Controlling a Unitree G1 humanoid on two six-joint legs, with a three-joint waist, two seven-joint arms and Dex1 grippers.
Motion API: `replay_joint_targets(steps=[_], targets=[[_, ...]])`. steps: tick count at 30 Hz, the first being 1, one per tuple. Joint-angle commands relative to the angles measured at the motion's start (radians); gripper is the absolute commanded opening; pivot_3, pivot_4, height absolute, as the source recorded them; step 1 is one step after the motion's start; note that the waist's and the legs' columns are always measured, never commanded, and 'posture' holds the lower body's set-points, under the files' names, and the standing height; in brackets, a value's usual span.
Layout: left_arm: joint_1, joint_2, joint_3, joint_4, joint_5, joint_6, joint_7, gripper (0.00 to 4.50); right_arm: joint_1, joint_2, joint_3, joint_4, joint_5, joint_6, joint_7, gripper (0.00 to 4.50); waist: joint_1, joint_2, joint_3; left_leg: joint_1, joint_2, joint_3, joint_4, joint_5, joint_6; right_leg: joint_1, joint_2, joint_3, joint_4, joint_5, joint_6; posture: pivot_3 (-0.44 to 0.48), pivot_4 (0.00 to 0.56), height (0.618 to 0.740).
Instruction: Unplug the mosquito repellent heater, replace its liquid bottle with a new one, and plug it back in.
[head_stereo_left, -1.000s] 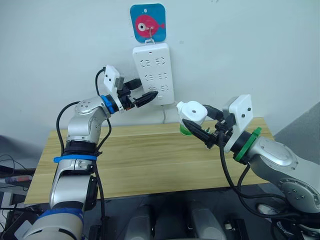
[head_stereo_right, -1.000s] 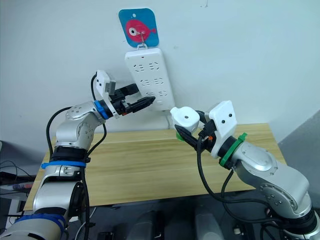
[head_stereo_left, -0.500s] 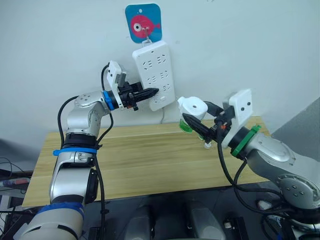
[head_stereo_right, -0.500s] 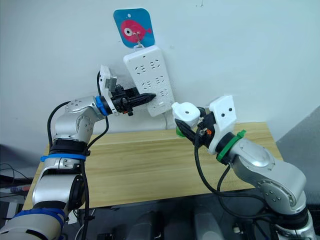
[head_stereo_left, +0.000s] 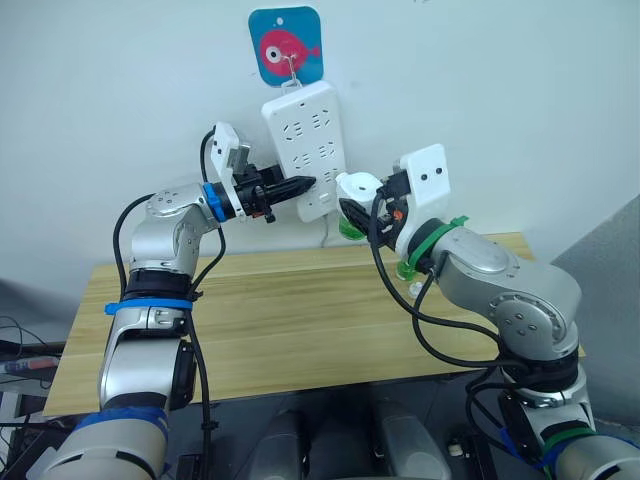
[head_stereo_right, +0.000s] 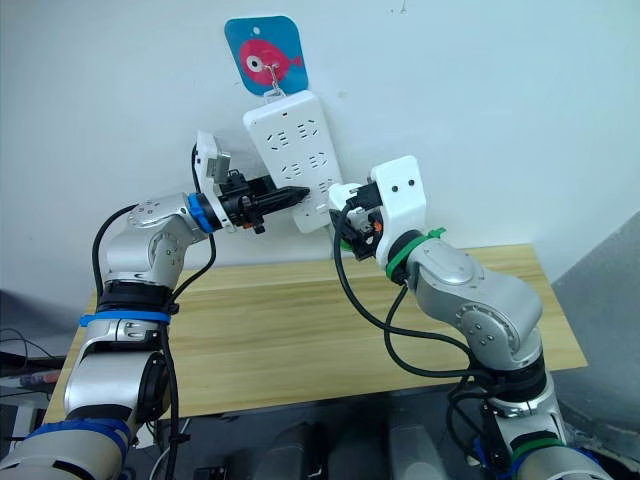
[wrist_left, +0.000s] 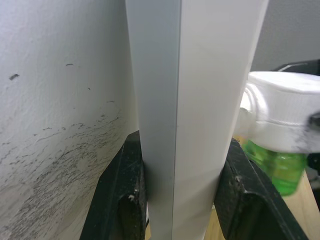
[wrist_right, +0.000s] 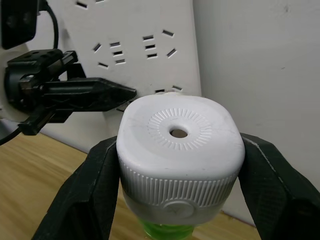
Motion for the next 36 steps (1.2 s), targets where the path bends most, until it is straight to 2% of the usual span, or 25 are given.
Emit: replay_joint_targets(steps=[1,10,29,36], targets=[[0.007,-0.005,-0.024,-0.044,0.007,-0.004,-0.029,1.31,-0.031,0.017,0.002,-0.017,-0.040,-0.007,0.030,3.02,-0.002,0.000,0.000,0.000,0.000,0.000,0.000,0.000,0.000,0.000,0.000,0.000,0.000,0.000,0.000,-0.252,0.182,0.740],[0.016,-0.004,-0.024,-0.052,0.006,-0.003,-0.031,1.31,-0.029,0.055,-0.002,-0.025,-0.074,0.041,0.080,3.02,-0.007,0.000,0.000,0.000,0.000,-0.001,0.000,0.000,0.000,0.000,0.000,-0.001,0.001,0.000,0.000,-0.245,0.185,0.740],[0.042,-0.002,-0.029,-0.098,-0.003,0.038,-0.039,1.31,-0.016,0.127,-0.007,-0.016,-0.197,0.004,0.143,3.02,-0.013,0.000,0.000,0.000,-0.001,-0.002,0.000,0.000,0.000,0.000,-0.001,-0.001,0.001,0.000,0.000,-0.242,0.188,0.740],[0.055,-0.004,-0.037,-0.130,-0.017,0.071,-0.051,1.31,-0.055,0.172,0.030,0.065,-0.266,-0.042,0.160,3.02,-0.017,0.000,-0.001,0.000,-0.001,-0.001,0.000,0.000,0.000,0.000,-0.001,-0.001,0.001,0.000,0.000,-0.244,0.188,0.740]])
